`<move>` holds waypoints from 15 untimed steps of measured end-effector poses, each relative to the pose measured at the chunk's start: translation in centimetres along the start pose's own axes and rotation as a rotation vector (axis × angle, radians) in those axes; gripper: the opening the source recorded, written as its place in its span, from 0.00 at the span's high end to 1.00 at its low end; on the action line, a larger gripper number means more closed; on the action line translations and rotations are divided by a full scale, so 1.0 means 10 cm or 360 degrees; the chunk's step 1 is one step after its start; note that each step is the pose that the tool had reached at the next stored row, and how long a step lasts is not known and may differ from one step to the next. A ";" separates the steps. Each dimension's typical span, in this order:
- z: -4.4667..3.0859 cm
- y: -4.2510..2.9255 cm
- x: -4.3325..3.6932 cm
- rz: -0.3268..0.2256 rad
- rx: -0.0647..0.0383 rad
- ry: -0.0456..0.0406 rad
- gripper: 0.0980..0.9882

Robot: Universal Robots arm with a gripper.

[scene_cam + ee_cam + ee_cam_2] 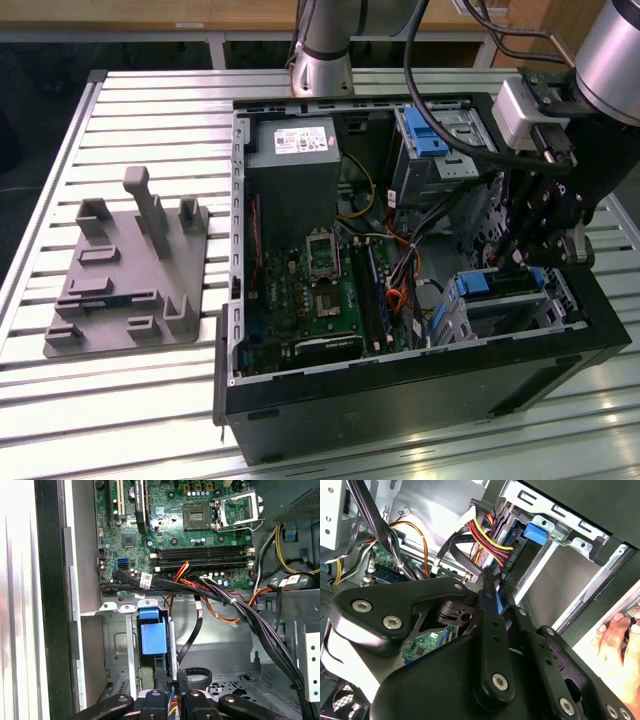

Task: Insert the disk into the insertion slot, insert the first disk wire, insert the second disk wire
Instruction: 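Insert the second disk wire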

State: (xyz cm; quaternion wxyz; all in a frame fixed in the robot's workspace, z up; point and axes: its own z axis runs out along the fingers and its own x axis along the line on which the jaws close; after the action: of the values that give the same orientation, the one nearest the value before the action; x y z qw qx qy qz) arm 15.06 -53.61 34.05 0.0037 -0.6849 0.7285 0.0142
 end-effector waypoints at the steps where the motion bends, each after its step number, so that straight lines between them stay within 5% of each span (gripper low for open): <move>1: 0.001 -0.001 0.003 0.0000 0.0000 0.0000 0.89; 15: 0.029 -0.010 0.016 0.0000 0.0000 0.0001 0.89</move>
State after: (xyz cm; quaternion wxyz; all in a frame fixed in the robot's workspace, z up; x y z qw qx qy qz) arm 15.15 -53.77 33.75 0.0034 -0.6849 0.7285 0.0141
